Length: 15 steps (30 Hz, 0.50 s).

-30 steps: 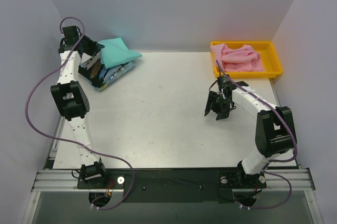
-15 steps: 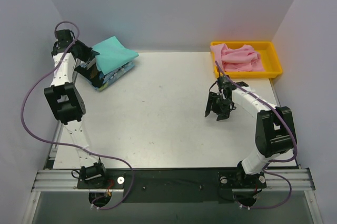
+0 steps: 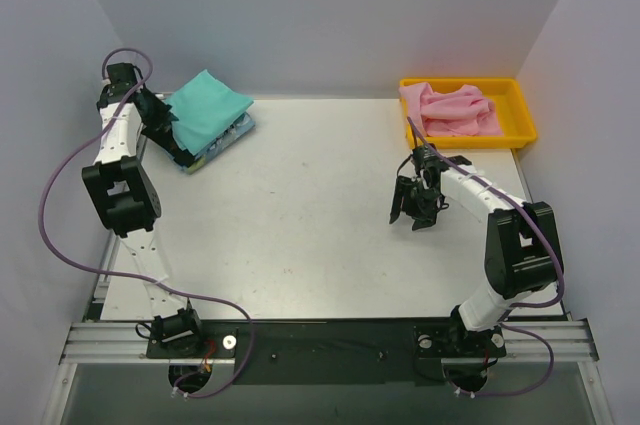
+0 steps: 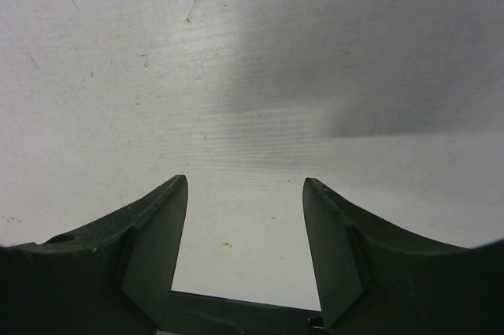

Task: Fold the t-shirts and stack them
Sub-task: Put the neatly folded tshirt into the corner of the board with the left arm

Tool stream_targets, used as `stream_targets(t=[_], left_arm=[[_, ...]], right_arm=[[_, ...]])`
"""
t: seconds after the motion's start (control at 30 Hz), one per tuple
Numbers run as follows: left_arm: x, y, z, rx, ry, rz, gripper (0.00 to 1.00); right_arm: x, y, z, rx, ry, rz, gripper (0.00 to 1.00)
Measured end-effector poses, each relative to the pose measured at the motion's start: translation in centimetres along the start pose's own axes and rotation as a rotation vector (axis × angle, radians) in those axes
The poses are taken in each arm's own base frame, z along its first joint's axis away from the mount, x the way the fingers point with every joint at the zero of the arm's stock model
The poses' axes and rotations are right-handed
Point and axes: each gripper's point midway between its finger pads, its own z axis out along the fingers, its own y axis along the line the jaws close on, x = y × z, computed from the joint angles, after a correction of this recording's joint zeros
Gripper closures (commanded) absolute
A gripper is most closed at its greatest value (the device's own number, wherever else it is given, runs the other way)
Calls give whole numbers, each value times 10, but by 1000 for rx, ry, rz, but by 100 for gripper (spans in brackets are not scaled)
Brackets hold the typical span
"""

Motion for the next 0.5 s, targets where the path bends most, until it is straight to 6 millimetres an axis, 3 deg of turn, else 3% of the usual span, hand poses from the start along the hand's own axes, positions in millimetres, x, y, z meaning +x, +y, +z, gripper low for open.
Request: stream_targets(t=[0.5], left_arm=[[-9, 36, -11, -166, -80, 125, 100]], right_arm=[[0, -1, 2, 0, 2, -13, 44]])
